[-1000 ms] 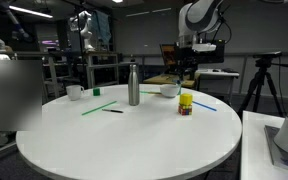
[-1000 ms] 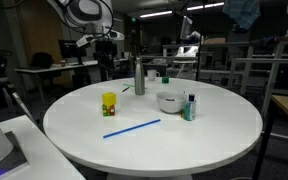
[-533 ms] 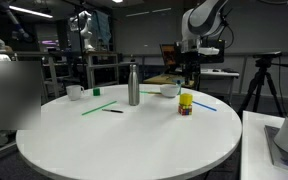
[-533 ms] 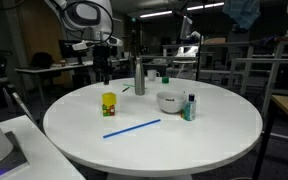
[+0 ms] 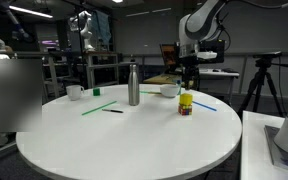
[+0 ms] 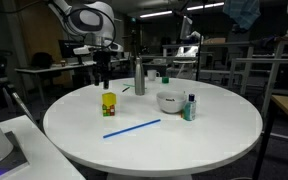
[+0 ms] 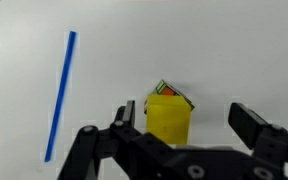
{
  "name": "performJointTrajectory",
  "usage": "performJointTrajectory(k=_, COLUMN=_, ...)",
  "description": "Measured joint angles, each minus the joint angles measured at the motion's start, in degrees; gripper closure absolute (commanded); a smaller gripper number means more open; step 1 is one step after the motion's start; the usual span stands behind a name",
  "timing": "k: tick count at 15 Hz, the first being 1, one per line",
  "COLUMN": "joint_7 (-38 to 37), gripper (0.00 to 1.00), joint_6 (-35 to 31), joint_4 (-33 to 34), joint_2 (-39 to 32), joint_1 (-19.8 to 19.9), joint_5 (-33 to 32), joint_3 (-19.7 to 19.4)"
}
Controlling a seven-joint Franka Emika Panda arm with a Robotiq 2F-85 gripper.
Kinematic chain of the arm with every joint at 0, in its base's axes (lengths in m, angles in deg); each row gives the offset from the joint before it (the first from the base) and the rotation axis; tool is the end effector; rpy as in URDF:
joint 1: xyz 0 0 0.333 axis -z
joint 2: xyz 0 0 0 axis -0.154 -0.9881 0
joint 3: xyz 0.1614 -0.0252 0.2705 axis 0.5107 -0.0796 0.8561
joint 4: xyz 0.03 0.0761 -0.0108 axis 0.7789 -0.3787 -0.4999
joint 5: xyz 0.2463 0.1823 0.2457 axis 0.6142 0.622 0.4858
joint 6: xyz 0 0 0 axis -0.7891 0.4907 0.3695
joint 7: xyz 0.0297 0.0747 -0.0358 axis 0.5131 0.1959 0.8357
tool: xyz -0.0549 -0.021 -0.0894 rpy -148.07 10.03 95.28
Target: Take the yellow block and put it on the table
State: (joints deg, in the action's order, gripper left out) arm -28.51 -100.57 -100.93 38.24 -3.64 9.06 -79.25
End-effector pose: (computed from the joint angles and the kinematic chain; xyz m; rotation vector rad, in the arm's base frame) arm 0.4158 -0.0670 0.2923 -3.1165 0.2128 0.2139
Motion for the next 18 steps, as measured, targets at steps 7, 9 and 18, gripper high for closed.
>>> performJointTrajectory(k=7, joint_7=0.01, gripper=0.0, joint_6=0.01, joint_4=4.25, joint_2=-5.43, joint_1=-1.3, joint_5=-0.39, joint_3=0.59)
performJointTrajectory(k=9, joint_7=0.05, gripper=0.0, joint_6=0.04, joint_4=5.17, joint_2=-6.64, joint_1=-1.35, joint_5=-0.65, joint_3=0.59)
performJointTrajectory(k=18, joint_7=0.18, gripper=0.0, joint_6=0.09, joint_4=7.51, joint_2=-10.64, joint_1=-1.34, joint_5=-2.74, joint_3=0.48)
